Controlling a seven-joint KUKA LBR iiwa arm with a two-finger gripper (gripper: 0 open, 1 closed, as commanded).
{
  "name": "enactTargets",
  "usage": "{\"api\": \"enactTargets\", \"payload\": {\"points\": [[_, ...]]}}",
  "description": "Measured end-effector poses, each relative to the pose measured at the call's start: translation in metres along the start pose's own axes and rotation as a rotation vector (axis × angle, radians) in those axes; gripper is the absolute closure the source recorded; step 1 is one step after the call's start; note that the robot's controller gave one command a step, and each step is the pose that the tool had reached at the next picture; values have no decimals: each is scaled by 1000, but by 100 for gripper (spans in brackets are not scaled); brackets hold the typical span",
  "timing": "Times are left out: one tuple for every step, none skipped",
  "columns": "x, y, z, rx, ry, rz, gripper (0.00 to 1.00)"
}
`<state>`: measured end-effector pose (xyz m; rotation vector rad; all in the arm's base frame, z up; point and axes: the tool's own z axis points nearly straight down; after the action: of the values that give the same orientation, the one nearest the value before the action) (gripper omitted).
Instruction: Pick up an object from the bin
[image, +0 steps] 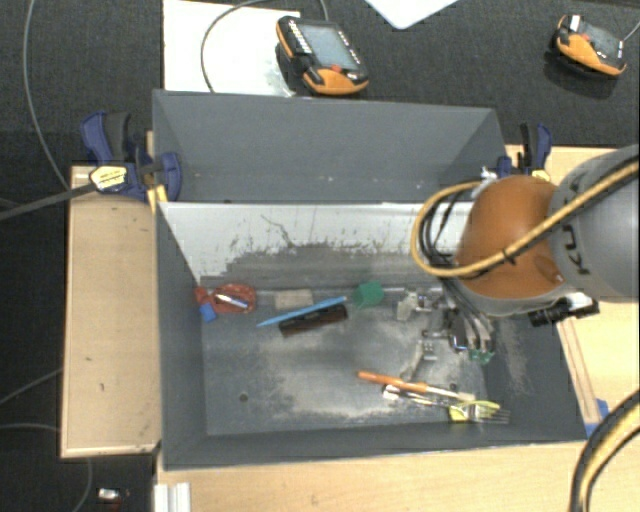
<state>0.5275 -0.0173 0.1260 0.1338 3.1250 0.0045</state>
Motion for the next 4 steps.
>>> {"api": "enactTargets", "payload": {"points": [[-30, 37, 49, -4, -18, -9, 0], [-30, 45, 57, -5, -3, -18, 0], [-3, -17, 55, -6, -10, 19, 0], [30, -39, 31, -8, -10, -147, 0]]}}
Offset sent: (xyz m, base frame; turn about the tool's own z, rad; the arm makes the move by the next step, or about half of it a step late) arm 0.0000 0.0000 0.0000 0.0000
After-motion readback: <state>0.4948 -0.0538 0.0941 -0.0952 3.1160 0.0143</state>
